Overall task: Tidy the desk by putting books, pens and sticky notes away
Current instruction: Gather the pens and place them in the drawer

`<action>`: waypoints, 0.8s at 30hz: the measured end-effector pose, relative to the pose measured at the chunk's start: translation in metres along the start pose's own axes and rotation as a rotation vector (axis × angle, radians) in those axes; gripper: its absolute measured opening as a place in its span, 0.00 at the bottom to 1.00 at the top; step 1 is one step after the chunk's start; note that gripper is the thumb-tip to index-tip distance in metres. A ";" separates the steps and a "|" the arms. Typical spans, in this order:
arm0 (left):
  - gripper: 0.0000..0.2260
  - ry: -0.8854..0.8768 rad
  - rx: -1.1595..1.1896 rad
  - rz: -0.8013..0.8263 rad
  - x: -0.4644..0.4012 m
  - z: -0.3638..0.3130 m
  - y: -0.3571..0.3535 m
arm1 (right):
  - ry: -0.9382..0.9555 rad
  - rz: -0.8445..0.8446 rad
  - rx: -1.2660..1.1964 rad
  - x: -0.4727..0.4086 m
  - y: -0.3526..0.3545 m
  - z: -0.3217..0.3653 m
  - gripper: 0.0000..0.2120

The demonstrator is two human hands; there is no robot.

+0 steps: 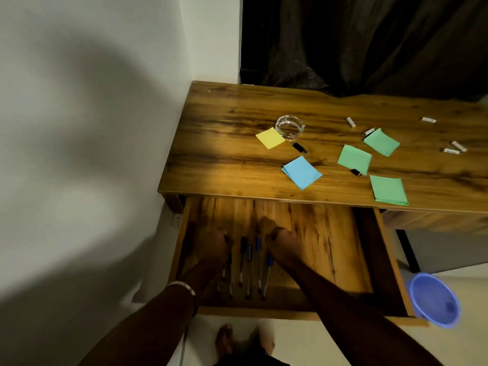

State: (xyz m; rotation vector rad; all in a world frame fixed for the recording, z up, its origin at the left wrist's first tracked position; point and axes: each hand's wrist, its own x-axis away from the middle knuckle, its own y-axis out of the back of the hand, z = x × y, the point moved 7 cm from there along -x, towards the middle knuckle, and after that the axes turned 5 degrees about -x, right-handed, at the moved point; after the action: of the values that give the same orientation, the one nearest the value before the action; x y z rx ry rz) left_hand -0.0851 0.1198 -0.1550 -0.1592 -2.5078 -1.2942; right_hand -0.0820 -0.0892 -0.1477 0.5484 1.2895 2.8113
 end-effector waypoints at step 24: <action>0.06 -0.363 -0.059 -0.030 0.020 -0.211 -0.016 | -0.035 -0.261 0.192 0.039 0.196 -0.065 0.14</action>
State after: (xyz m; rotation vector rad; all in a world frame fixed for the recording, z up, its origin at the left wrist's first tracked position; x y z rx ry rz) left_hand -0.0599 -0.0615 -0.0464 -0.4050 -2.7780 -1.4642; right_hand -0.1105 -0.2619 -0.0306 0.3969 1.5114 2.4755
